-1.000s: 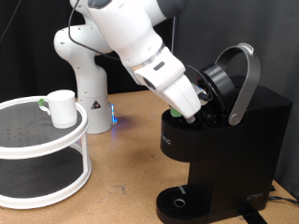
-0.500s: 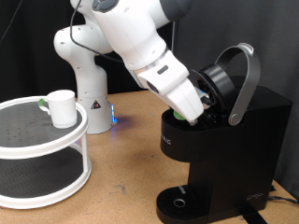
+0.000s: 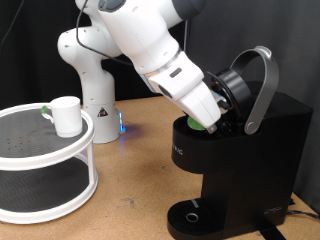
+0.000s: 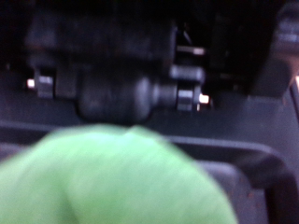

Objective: Make a cup of coffee with the keurig machine

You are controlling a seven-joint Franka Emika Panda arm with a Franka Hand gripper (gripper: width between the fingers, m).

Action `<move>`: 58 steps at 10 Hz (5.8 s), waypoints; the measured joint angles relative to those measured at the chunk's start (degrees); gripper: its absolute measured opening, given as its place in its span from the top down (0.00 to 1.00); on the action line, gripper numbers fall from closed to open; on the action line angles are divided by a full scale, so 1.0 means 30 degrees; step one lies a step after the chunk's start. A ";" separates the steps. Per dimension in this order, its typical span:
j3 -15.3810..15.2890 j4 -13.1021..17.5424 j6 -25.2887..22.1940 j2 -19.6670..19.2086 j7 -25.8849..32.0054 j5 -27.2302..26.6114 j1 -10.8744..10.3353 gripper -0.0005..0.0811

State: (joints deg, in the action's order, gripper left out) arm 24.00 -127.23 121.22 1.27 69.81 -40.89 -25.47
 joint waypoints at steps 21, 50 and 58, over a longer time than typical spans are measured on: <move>0.0178 -0.1726 -0.2644 0.1954 0.1771 0.1281 0.0151 0.01; 0.0957 -0.0213 -0.1844 0.1305 0.1621 -0.1150 0.0809 0.01; 0.1580 0.0996 -0.4210 0.4117 0.0020 -0.1727 0.1303 0.01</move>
State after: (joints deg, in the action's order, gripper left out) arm 28.74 -124.24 108.59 13.63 69.87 -46.07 -21.56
